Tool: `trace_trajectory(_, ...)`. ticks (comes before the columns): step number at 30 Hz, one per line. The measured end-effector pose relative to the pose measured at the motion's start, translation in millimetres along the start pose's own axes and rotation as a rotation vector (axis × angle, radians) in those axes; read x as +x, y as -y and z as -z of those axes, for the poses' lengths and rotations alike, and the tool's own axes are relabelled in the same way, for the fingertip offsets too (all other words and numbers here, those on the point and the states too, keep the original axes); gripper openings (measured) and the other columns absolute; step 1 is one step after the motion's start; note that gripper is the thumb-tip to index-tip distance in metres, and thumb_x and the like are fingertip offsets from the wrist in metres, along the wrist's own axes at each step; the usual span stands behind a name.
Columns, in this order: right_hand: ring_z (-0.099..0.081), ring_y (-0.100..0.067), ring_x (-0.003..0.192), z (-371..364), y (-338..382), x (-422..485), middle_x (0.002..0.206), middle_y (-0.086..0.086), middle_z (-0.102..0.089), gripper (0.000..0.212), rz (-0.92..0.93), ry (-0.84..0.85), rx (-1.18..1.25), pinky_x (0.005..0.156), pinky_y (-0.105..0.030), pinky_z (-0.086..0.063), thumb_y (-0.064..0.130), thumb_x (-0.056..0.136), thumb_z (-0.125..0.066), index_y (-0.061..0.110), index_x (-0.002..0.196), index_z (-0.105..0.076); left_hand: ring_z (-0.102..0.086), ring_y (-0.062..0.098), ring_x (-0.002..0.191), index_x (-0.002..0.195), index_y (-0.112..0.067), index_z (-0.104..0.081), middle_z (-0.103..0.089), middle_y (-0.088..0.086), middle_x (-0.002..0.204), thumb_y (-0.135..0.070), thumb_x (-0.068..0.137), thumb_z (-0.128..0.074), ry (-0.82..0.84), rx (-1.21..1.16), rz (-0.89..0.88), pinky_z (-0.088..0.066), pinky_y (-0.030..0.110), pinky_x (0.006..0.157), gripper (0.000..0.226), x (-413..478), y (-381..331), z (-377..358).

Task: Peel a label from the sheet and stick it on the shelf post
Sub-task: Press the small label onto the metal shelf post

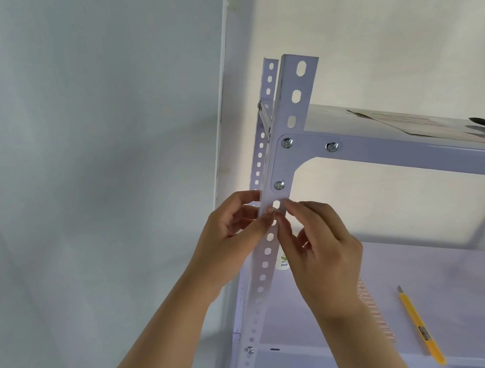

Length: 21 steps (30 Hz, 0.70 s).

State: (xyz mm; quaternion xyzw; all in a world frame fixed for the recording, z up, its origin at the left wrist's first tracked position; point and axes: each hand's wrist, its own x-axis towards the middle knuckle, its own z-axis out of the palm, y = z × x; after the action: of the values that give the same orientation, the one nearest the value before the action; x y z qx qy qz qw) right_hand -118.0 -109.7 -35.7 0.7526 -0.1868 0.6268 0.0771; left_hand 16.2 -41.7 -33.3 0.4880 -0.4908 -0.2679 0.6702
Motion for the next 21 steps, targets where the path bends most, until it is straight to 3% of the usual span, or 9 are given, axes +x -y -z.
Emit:
trace_trajectory(5,-0.060,-0.019,0.049,0.6,-1.5,2.6,0.078,-0.007,-0.074,0.007,0.064,0.029,-0.028,0.040,-0.031,-0.047,0.007,0.087,-0.073,0.004,0.083,-0.078,-0.073,0.017,0.088,0.119,-0.026,-0.068,-0.079,0.001,0.095,-0.017,0.095,-0.069,0.010,-0.013,0.003,-0.055,0.032,0.084,0.025,0.3,1.0,1.1)
trace_trajectory(9,-0.057,-0.020,0.045,-1.2,0.8,3.5,0.082,-0.005,-0.072,0.017,-0.002,0.095,-0.012,0.039,-0.030,-0.044,0.015,0.091,-0.062,0.007,0.082,-0.073,-0.072,0.012,0.088,0.123,-0.028,-0.066,-0.077,0.004,0.099,-0.019,0.096,-0.068,0.038,0.007,0.003,-0.052,0.021,0.078,0.028,-0.1,0.7,4.6)
trace_trajectory(15,-0.057,-0.021,0.043,0.0,3.0,3.4,0.085,-0.004,-0.070,0.020,-0.054,0.146,0.043,0.039,-0.035,-0.047,0.022,0.091,-0.057,0.007,0.082,-0.069,-0.070,0.004,0.082,0.114,-0.041,-0.066,-0.076,-0.014,0.089,-0.017,0.096,-0.067,0.050,0.035,-0.018,-0.050,0.014,0.071,0.030,-0.8,-0.6,5.9)
trace_trajectory(18,-0.056,-0.021,0.043,1.6,3.6,3.1,0.084,-0.003,-0.069,0.019,-0.055,0.156,0.054,0.039,-0.035,-0.047,0.022,0.091,-0.058,0.007,0.082,-0.068,-0.071,0.007,0.084,0.117,-0.038,-0.067,-0.077,-0.012,0.092,-0.017,0.096,-0.068,0.048,0.032,-0.028,-0.050,0.016,0.075,0.030,-1.9,0.8,5.9)
trace_trajectory(21,-0.055,-0.020,0.043,3.2,4.1,2.6,0.085,-0.003,-0.069,0.018,-0.054,0.169,0.059,0.039,-0.035,-0.046,0.021,0.091,-0.060,0.008,0.081,-0.067,-0.073,0.016,0.093,0.120,-0.037,-0.067,-0.078,-0.006,0.097,-0.023,0.093,-0.068,0.049,0.029,-0.033,-0.054,0.029,0.084,0.031,-2.0,2.4,6.2)
